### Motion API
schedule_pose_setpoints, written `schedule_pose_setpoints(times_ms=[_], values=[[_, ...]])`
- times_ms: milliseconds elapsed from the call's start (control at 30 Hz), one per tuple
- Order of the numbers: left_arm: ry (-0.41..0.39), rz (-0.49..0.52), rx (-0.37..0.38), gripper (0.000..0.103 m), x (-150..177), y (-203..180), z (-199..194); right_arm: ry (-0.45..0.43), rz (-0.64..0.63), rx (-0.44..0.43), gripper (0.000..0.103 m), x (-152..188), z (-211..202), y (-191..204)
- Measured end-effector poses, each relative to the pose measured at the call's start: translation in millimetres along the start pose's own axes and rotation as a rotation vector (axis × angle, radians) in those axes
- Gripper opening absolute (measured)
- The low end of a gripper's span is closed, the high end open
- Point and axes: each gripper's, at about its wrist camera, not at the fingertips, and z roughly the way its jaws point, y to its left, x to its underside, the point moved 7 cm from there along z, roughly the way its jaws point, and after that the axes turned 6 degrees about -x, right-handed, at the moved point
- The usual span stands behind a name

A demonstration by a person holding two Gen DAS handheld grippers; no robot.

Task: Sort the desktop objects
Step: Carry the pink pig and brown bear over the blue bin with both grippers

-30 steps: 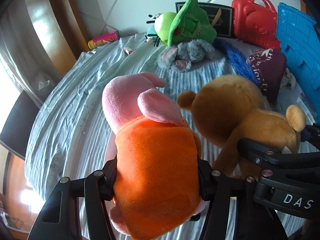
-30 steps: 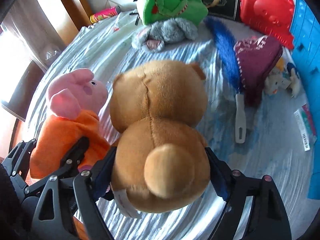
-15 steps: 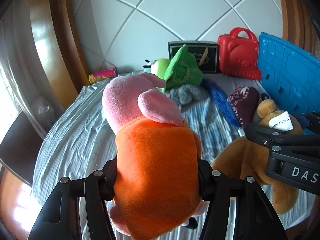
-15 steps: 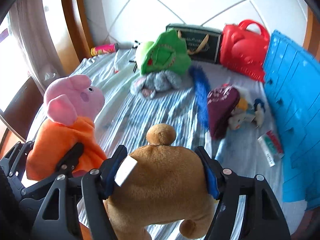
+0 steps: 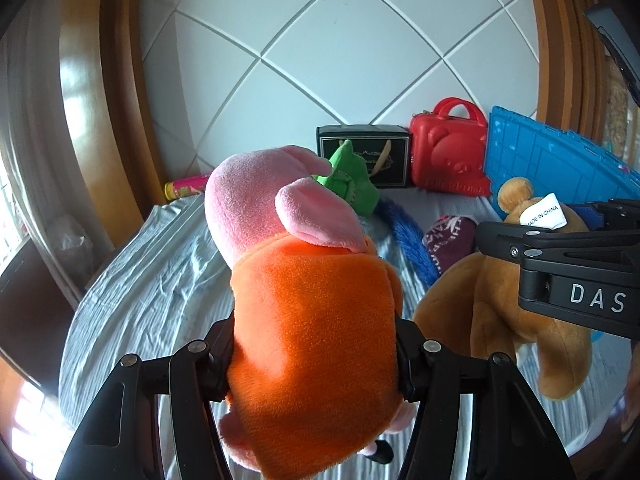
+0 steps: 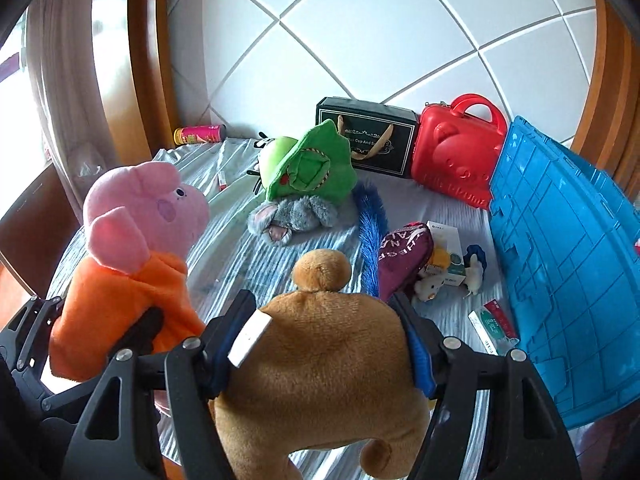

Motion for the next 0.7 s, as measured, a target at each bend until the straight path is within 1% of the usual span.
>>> schedule_pose_setpoints(times_ms=[167,300,433,567,633,667,700], values=[[-0.044,-0.006,0.015,0.058,-22,-12,-10,-0.042,-0.005,0.02,0.068,-14,-18,-10],[-0.092,-0.006,0.032,0.058,-48,-32,-21,-0.097,-0.01,0.047,0.068,-35,-40,-31],[-0.14,-0.003,0.054,0.058,-77,-67,-31,-0.168,-0.016,0.075,0.068,-58,-65,-62],[-0.212,-0.001,0.082,0.058,-119,-124,-45,-0.254,-0.01,0.113,0.066,-78,-96,-116],[-0.256,-0.003,0.094,0.058,-144,-158,-54,-0.303,-0.006,0.141,0.063,-90,-117,-155],[-0.278,-0.007,0.103,0.058,-158,-179,-58,-0.328,-0.004,0.156,0.059,-96,-128,-175],[-0.299,-0.012,0.111,0.058,-172,-199,-62,-0.356,-0.002,0.174,0.045,-102,-141,-199]])
